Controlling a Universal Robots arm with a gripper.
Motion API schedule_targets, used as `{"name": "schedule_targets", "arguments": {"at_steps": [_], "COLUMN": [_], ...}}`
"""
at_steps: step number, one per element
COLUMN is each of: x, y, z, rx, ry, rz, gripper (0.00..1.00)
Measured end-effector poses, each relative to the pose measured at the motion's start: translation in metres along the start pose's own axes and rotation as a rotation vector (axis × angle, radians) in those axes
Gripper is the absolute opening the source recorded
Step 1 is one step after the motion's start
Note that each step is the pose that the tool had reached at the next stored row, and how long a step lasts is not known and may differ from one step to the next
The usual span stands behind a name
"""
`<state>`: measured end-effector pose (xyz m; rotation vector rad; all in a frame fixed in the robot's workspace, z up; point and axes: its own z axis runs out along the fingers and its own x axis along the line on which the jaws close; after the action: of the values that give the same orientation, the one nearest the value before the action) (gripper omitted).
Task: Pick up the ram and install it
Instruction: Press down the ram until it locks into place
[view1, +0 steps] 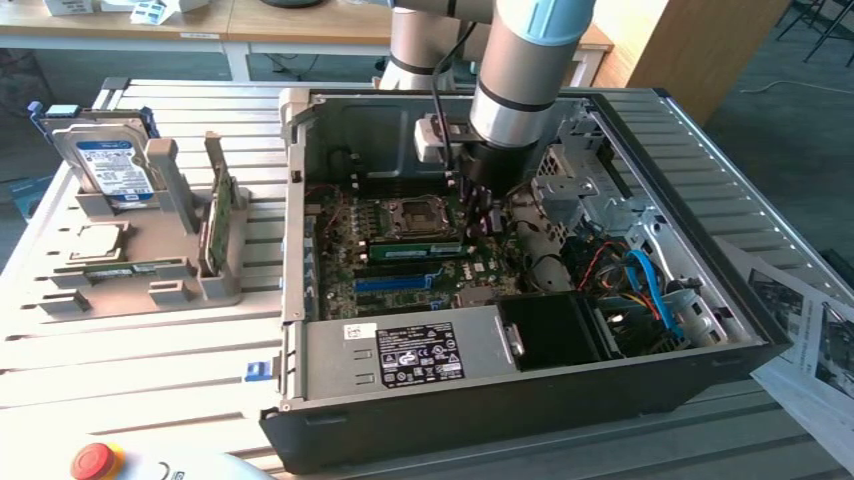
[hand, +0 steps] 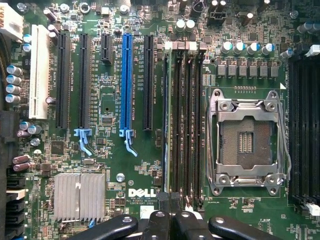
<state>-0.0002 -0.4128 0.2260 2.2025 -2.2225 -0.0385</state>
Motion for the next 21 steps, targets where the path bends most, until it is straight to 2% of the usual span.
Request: {"name": "schedule_targets", "arguments": {"at_steps": [12, 21], "x": [0.000, 0.000], "y": [0.0003, 0.0009], "z": [-0.0138, -0.0147], "rx": [-0.0004, -0.0006], "ry": [0.0000, 0.0002], "rz": [0.000, 0.000], "gripper": [0.11, 0.11]}}
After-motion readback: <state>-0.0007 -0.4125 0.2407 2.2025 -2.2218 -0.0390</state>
